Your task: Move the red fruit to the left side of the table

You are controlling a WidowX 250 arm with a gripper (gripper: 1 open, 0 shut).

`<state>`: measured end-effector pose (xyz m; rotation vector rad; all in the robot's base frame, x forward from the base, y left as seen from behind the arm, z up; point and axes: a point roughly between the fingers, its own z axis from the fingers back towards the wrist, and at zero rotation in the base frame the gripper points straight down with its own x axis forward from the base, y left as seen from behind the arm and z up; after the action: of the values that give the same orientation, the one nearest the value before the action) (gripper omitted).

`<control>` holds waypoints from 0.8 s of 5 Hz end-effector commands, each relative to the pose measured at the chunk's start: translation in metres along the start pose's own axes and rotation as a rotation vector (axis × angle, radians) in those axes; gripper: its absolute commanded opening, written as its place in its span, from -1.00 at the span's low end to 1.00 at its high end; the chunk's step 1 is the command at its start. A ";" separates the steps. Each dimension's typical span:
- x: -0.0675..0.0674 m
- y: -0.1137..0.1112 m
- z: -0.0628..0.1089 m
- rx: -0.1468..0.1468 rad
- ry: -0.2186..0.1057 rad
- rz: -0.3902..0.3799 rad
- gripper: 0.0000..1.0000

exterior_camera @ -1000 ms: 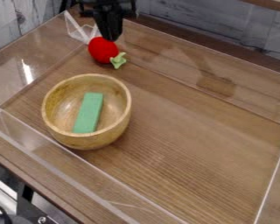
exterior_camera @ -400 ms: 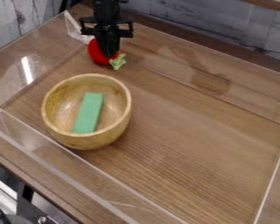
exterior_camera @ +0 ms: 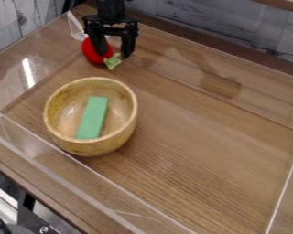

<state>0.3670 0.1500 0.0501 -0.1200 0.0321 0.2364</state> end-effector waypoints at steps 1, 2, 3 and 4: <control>0.002 -0.016 0.040 0.012 -0.088 -0.049 1.00; -0.002 -0.023 0.064 0.013 -0.109 -0.050 1.00; -0.003 -0.033 0.084 0.013 -0.124 -0.059 1.00; -0.005 -0.040 0.086 0.024 -0.118 -0.080 1.00</control>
<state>0.3687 0.1202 0.0972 -0.1183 0.0242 0.1655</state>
